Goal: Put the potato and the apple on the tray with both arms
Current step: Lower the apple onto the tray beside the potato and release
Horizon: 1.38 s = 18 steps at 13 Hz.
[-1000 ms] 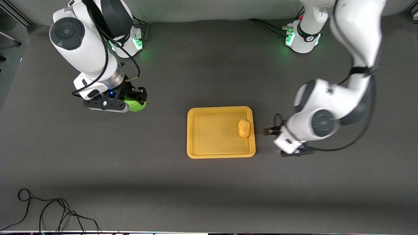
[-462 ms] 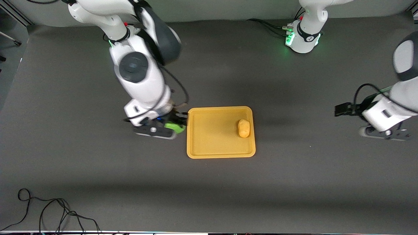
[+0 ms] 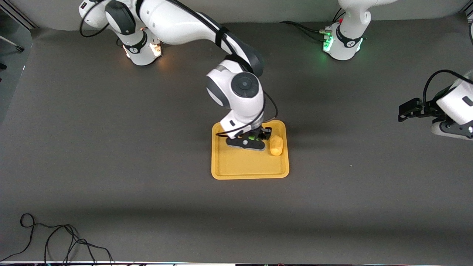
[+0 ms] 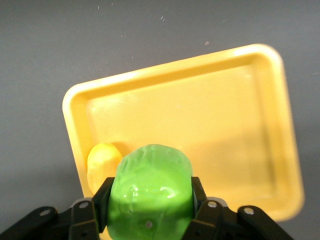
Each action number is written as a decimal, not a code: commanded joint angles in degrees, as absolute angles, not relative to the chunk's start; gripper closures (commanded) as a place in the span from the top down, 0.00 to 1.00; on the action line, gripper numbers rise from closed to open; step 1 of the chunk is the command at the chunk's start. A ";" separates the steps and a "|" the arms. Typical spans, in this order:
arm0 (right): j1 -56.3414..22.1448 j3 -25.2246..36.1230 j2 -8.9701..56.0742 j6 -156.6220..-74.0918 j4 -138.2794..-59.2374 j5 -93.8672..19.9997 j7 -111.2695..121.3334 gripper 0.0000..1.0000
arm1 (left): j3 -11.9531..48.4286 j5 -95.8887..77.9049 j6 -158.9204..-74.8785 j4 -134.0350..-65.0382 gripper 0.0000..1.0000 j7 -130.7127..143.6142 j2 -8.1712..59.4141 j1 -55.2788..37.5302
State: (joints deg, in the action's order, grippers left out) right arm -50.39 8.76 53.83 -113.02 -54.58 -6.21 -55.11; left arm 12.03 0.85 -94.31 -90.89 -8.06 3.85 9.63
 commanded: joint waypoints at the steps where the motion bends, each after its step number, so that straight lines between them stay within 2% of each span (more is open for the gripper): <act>1: -49.83 9.58 58.79 -114.96 -51.24 -5.89 -55.99 0.48 | 12.13 1.41 -96.60 -95.62 1.00 -8.70 -0.17 9.75; 3: -49.05 9.58 59.24 -115.66 -53.24 -5.89 -55.37 0.48 | 11.26 0.79 -94.66 -95.62 1.00 -9.58 -0.18 10.37; 6: -48.69 9.67 58.98 -122.06 -59.13 -5.98 -54.41 0.48 | 10.90 0.70 -93.87 -95.62 1.00 -12.89 -0.09 10.98; 8: -49.04 9.58 58.97 -123.31 -60.82 -6.06 -54.40 0.48 | 10.90 0.70 -93.43 -95.62 1.00 -13.62 -0.18 11.34; 9: -49.22 9.58 58.80 -123.22 -60.82 -6.15 -54.84 0.69 | 10.90 0.70 -93.34 -95.62 1.00 -13.62 -0.18 11.34; 10: -48.87 9.58 58.54 -123.22 -60.73 -6.50 -54.58 1.00 | 10.90 0.70 -93.25 -95.62 1.00 -13.62 -0.18 11.42; 13: -48.52 9.84 53.63 -118.15 -60.38 -6.51 -54.67 1.00 | 10.90 0.70 -92.46 -95.71 1.00 -13.62 -0.18 11.43; 18: -48.52 11.95 38.88 -104.18 -60.29 -6.07 -54.14 1.00 | 10.90 0.79 -92.55 -95.71 1.00 -13.97 -0.18 11.69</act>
